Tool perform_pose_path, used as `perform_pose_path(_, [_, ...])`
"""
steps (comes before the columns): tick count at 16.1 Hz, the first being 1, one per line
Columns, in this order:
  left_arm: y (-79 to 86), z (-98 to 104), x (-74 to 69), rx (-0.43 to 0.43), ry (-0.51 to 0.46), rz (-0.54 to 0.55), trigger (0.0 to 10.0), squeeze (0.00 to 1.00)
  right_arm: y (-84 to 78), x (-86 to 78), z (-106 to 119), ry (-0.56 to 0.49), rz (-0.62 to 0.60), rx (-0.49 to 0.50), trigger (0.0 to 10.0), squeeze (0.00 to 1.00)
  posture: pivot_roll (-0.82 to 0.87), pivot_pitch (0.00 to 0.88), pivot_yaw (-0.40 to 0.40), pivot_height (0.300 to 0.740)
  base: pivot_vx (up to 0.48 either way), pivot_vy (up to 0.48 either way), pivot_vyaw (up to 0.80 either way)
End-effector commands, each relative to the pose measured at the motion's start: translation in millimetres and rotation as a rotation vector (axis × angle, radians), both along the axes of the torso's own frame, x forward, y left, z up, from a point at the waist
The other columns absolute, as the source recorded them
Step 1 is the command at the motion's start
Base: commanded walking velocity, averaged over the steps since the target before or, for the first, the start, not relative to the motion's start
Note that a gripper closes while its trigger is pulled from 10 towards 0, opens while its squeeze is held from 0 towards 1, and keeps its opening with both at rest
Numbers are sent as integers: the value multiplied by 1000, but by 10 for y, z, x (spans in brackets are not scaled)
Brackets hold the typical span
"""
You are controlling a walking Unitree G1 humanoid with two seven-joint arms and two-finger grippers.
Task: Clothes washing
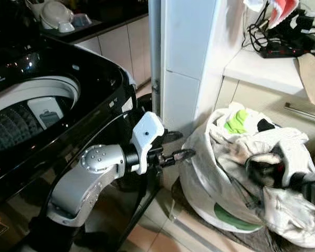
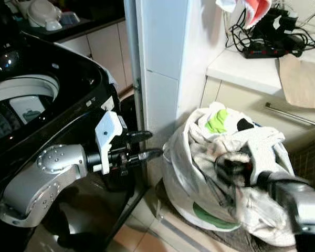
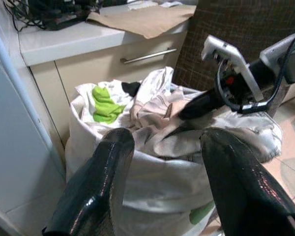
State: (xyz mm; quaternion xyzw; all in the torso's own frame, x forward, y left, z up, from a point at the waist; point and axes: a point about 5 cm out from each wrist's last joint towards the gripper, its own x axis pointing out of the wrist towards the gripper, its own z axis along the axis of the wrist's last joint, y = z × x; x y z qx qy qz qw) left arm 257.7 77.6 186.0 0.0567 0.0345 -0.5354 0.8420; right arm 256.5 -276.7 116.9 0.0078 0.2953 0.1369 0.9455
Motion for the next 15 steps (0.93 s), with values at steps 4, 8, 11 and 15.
perform_pose_path(4, [-37,161,79,-80,-71,33,10000,0,255,159,896,-353,138,231,0,0,-103,0,43,740,0,0,0])
perform_pose_path(8, [-201,408,101,-252,-124,15,10000,0,499,167,1506,-571,264,416,0,0,-109,0,32,740,0,0,0])
perform_pose_path(11, [-388,463,124,-316,-116,-9,10000,0,690,112,1832,-685,396,566,0,0,-111,0,20,740,0,0,0])
perform_pose_path(15, [-561,448,226,-309,-153,31,10000,0,870,31,1976,-718,494,664,0,0,-111,0,20,740,0,0,0])
